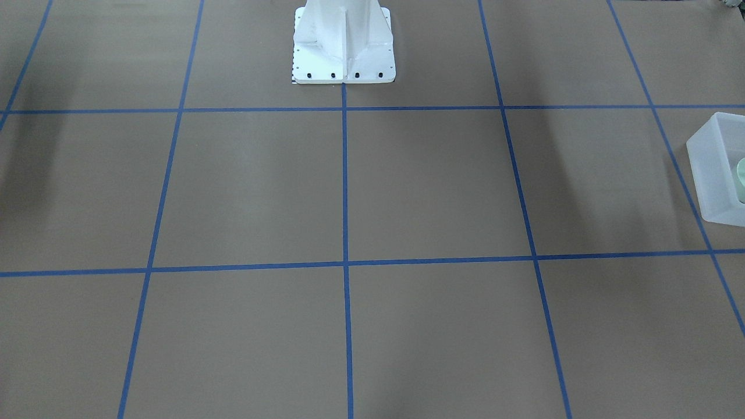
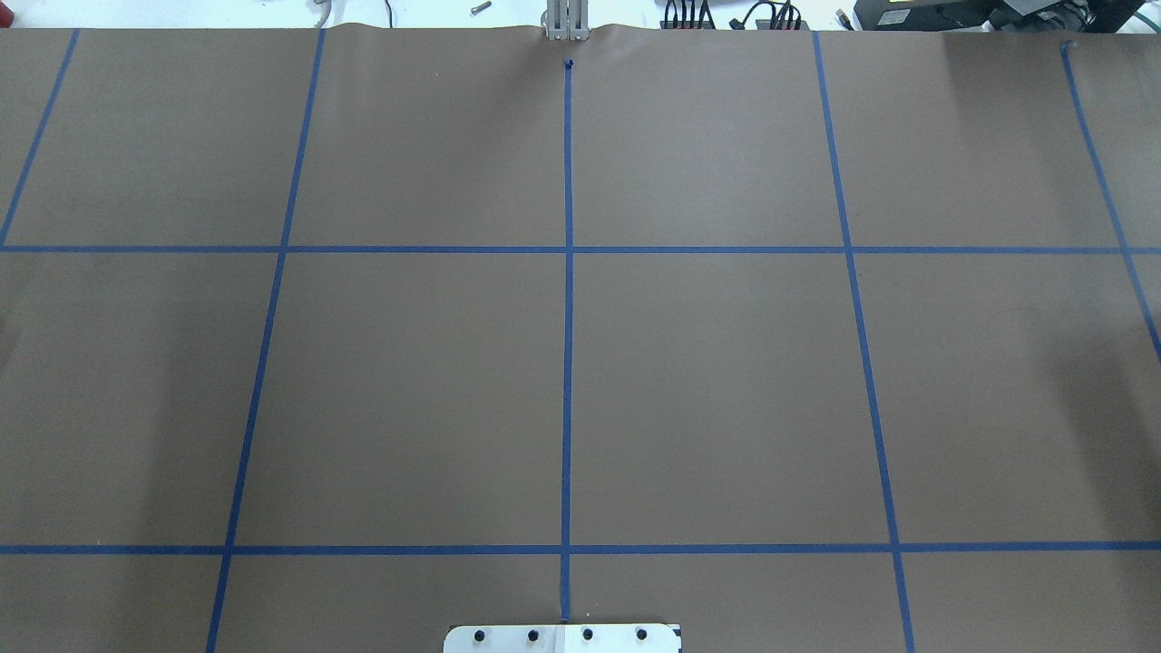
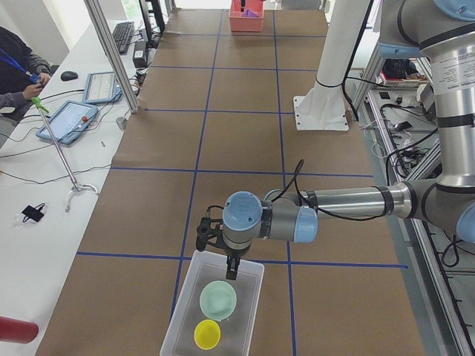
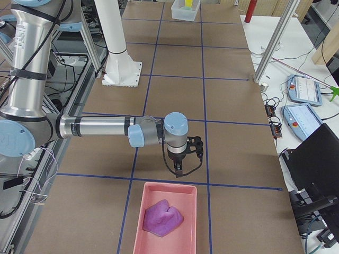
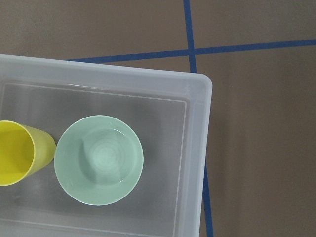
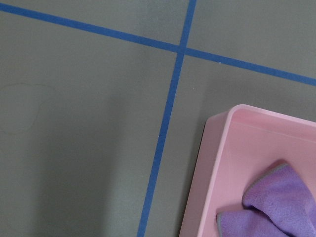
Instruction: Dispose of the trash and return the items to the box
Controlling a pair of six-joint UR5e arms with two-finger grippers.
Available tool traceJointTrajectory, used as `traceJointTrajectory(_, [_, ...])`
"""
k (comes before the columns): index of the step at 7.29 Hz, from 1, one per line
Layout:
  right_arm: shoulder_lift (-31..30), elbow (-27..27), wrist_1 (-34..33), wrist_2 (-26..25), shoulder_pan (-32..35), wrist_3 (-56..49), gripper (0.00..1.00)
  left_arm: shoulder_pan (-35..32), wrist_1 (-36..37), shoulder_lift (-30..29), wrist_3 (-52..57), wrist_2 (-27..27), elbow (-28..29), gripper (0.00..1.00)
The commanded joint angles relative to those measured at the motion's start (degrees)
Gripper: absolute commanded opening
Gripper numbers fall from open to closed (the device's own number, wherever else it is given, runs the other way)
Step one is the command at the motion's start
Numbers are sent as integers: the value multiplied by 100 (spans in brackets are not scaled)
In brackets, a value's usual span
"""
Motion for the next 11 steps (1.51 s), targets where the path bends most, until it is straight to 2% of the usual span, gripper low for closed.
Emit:
traceJointTrajectory(1, [-28, -71, 24, 5, 109, -20, 100, 2, 0, 0, 0, 2, 12, 98])
traceJointTrajectory(5, [-239, -1, 77, -13, 575, -73, 100, -7, 0, 9, 0, 2, 21, 98])
traceJointTrajectory(11, [-239, 35, 77, -48, 628, -55, 100, -7, 0, 123, 0, 2, 47, 98])
